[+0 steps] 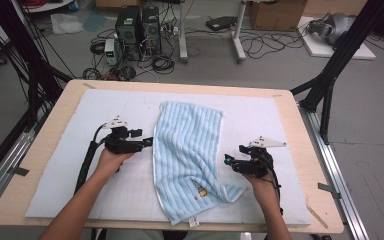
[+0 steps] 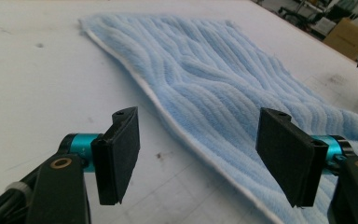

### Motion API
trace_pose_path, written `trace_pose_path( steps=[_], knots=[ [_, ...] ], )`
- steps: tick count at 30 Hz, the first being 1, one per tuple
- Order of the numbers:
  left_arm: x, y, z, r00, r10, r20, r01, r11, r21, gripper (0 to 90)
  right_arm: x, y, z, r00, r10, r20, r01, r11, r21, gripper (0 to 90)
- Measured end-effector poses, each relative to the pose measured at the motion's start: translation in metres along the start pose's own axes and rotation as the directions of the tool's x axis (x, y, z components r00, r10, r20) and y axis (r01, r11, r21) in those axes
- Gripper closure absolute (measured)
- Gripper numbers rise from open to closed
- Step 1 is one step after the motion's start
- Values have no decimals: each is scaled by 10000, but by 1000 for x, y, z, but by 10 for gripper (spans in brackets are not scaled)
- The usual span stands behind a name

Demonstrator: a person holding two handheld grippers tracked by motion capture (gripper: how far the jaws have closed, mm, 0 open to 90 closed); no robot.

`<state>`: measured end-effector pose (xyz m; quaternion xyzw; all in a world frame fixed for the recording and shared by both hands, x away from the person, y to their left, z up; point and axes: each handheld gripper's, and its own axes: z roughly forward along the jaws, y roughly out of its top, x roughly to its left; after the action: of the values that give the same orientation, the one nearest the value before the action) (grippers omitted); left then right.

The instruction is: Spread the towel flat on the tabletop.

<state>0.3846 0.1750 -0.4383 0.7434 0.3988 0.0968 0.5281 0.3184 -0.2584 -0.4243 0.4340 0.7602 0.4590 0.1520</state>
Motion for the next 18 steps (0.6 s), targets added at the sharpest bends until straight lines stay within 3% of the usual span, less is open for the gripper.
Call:
trace_pose_path(
  steps=[7, 12, 14, 16, 18],
  knots=[
    [-15, 6, 36, 9999, -86, -62, 92, 9955, 946, 303, -2, 0, -1, 10000, 75, -4, -75, 9999, -93, 266],
    [-23, 7, 53, 9991, 265, -342, -215, 9902, 1380, 305, -5, -1, -3, 9998, 210, 37, -210, 9997, -139, 267],
    [-26, 5, 59, 9976, 548, -420, -469, 9844, 1696, 315, -5, -2, -3, 9997, 260, 33, -260, 9996, -150, 268],
    [-29, 5, 60, 9947, 862, -559, -749, 9807, 1806, 329, -6, -2, -3, 9997, 247, 27, -247, 9995, -174, 268],
    [-30, 6, 61, 9938, 927, -620, -798, 9795, 1849, 350, -5, -2, -3, 9995, 302, 11, -302, 9995, -121, 269]
  ],
)
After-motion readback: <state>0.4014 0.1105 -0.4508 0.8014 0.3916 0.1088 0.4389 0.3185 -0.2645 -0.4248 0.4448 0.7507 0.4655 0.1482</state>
